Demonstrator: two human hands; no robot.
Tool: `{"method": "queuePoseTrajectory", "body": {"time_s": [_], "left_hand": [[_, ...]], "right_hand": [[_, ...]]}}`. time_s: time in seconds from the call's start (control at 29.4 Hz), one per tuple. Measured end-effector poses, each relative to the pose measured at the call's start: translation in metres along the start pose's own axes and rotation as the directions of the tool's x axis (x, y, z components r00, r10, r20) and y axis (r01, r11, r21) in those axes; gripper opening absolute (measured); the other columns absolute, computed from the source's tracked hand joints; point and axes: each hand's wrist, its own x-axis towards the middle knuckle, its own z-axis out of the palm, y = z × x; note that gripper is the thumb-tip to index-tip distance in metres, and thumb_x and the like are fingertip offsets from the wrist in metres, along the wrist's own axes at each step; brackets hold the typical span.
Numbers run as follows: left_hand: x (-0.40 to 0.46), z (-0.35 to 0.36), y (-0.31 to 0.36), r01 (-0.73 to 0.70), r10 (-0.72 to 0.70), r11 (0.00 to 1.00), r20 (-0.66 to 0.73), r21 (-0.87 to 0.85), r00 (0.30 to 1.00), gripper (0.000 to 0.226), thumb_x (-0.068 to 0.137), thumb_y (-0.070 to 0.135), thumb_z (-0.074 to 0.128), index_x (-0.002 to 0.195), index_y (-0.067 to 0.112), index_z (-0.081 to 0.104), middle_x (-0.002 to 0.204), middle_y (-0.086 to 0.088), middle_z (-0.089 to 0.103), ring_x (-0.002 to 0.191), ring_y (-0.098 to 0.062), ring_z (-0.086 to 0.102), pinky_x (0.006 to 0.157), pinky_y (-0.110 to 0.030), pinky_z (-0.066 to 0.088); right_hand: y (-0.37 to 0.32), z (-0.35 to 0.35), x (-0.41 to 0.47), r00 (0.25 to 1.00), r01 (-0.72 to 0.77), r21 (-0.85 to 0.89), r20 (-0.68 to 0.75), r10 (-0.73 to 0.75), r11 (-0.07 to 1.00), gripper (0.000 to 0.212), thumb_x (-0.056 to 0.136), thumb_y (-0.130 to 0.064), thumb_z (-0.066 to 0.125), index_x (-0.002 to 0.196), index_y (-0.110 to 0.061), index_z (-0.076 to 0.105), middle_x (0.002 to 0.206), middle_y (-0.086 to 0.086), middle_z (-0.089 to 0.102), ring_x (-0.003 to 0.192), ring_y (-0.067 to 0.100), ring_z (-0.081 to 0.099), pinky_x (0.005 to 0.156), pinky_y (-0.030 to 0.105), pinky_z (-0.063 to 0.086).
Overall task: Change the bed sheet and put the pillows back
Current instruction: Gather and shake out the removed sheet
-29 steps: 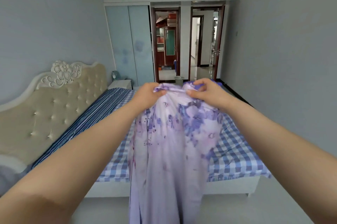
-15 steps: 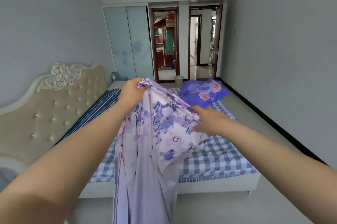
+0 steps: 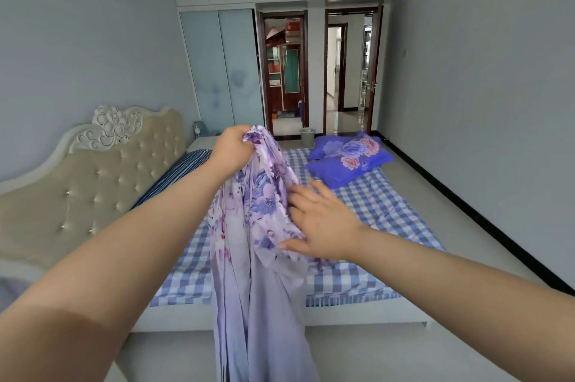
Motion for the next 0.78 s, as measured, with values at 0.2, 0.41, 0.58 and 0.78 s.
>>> {"method": "queuePoseTrajectory", "body": {"time_s": [0.2, 0.41, 0.58, 0.78], "left_hand": [[-0.002, 0.003, 0.003, -0.021, 0.02, 0.998, 0.019, 0.063, 1.0, 0.038, 0.081, -0.008, 0.039, 0.057, 0.021, 0.046, 0.054, 0.004, 0.046, 0.051, -0.01, 0.038, 0.05, -0.024, 0.029], [0.007, -0.014, -0.021, 0.053, -0.051, 0.998, -0.106, 0.015, 0.993, 0.022, 0.081, -0.004, 0.049, 0.077, 0.013, 0.063, 0.066, -0.004, 0.055, 0.062, -0.018, 0.044, 0.057, -0.026, 0.034], [0.012, -0.021, -0.041, 0.102, -0.098, 0.995, -0.174, 0.014, 0.98, 0.019, 0.084, -0.001, 0.047, 0.079, 0.007, 0.064, 0.074, -0.013, 0.058, 0.07, -0.02, 0.046, 0.064, -0.028, 0.036], [0.013, -0.021, -0.054, 0.215, -0.224, 0.975, -0.266, -0.062, 0.937, 0.018, 0.082, 0.002, 0.047, 0.075, 0.012, 0.06, 0.068, -0.008, 0.053, 0.067, -0.021, 0.042, 0.063, -0.028, 0.035]], "right_hand": [[-0.006, 0.003, 0.007, 0.837, -0.205, 0.372, 0.547, -0.035, 0.905, 0.093, 0.068, -0.088, 0.041, 0.133, -0.022, 0.031, 0.087, -0.008, 0.06, 0.079, 0.023, 0.058, 0.065, 0.032, 0.045], [0.026, 0.03, -0.024, 0.334, -0.372, 0.102, 0.942, 0.03, 0.923, 0.107, 0.063, -0.088, 0.049, 0.143, -0.018, 0.036, 0.146, 0.001, 0.042, 0.13, 0.026, 0.043, 0.107, 0.04, 0.033], [0.048, 0.062, -0.071, 0.539, -0.326, 0.024, 0.826, 0.165, 0.945, 0.058, 0.093, -0.056, 0.038, 0.126, -0.009, 0.05, 0.136, 0.004, 0.046, 0.13, 0.025, 0.039, 0.113, 0.052, 0.01], [0.042, 0.081, -0.116, 0.957, -0.153, 0.25, 0.28, 0.08, 0.956, 0.038, 0.098, -0.034, 0.037, 0.12, -0.01, 0.058, 0.114, 0.001, 0.064, 0.112, 0.016, 0.057, 0.118, 0.028, 0.017]]}}
